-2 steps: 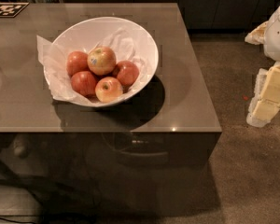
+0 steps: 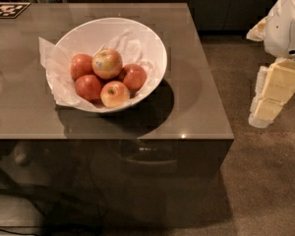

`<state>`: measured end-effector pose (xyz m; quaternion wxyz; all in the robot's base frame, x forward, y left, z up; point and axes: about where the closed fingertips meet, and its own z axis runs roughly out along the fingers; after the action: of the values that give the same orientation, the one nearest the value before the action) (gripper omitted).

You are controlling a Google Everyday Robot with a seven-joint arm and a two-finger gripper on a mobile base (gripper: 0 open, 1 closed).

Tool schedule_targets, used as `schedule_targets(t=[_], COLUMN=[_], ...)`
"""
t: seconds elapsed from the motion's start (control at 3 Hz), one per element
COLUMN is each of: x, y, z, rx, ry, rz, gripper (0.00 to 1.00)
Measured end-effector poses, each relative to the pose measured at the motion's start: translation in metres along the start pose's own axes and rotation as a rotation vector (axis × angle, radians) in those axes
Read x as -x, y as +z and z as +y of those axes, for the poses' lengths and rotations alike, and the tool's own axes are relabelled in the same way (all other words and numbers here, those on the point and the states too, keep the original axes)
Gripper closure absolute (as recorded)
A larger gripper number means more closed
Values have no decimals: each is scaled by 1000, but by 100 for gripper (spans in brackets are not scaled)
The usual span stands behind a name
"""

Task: Pick apple from white bowl

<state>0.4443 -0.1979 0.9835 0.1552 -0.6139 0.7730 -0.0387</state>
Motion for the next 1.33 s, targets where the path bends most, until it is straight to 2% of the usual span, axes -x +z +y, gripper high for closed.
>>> schedule_targets(t=[0.33, 0.67, 1.0, 1.33], x=[31, 70, 70, 91], y=[-1, -5, -5, -6], z=[-1, -5, -6, -27], rx=[4, -14, -14, -42], ry=[-56, -127, -127, -126], rz=[21, 28, 28, -25], gripper=[0, 0, 0, 0])
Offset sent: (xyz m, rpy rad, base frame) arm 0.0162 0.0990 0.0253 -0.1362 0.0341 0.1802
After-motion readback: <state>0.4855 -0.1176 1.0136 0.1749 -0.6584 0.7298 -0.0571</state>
